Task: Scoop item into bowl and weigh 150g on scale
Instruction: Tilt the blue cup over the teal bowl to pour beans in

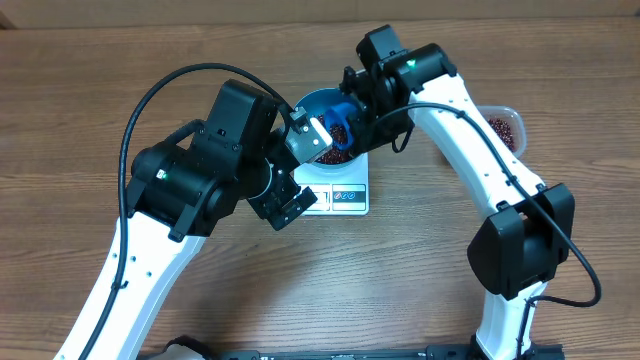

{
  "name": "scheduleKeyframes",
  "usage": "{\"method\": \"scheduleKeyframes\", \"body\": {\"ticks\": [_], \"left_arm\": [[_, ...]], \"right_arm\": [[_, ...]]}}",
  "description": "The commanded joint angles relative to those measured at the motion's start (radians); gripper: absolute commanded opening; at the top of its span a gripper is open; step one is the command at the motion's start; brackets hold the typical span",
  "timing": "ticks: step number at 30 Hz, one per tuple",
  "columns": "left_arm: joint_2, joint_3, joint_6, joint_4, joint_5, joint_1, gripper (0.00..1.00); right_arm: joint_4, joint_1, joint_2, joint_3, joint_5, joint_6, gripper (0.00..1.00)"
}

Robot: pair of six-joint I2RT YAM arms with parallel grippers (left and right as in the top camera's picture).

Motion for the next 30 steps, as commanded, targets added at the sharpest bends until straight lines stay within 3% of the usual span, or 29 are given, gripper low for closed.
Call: {"method": "scheduleKeyframes", "body": {"ticks": [1,30], "left_arm": [[-0.007,0.019,0.000,0.000,-0.003,0.004,1.00],[-0.007,0.020,0.000,0.000,-0.003,0.004,1.00]], "right_arm": [[0.003,0.001,0.000,0.014,-0.010,0.007,0.04],[-0.060,0.001,-0.011,0.116,0.078,-0.019,0.04]]}}
